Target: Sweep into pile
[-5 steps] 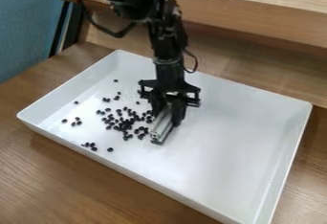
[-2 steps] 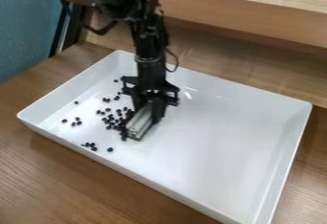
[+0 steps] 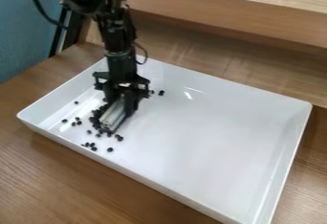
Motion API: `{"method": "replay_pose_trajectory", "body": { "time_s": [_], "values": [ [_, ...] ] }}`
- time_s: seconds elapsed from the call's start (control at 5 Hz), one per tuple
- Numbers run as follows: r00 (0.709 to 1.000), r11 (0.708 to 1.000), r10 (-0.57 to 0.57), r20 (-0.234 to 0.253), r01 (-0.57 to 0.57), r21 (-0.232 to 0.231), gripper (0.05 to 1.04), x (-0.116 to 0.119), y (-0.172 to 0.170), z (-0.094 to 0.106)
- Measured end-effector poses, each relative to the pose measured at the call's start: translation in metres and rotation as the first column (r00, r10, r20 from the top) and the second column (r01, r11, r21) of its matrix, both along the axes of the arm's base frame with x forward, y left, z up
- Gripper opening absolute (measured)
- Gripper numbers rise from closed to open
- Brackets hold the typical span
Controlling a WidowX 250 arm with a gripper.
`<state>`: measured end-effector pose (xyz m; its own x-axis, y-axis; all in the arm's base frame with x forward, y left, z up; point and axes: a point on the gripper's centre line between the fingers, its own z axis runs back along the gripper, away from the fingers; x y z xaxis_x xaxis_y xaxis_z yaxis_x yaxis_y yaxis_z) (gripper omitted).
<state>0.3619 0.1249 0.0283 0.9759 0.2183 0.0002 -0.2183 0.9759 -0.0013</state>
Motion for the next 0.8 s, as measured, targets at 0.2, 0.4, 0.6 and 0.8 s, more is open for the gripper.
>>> {"method": "replay_pose_trajectory", "body": {
  "time_s": [0.2,0.4,0.6,0.8],
  "values": [
    [1.000,1.000,0.007,0.000,-0.007,-0.001,0.408,0.002,0.009,0.000],
    [0.999,1.000,0.031,0.004,-0.031,0.003,0.408,0.001,0.018,0.000],
    [0.999,0.999,0.039,-0.001,-0.039,0.011,0.408,0.000,0.021,0.000],
    [0.999,0.999,0.037,-0.002,-0.037,0.021,0.408,-0.001,0.023,0.000]
  ]
}}
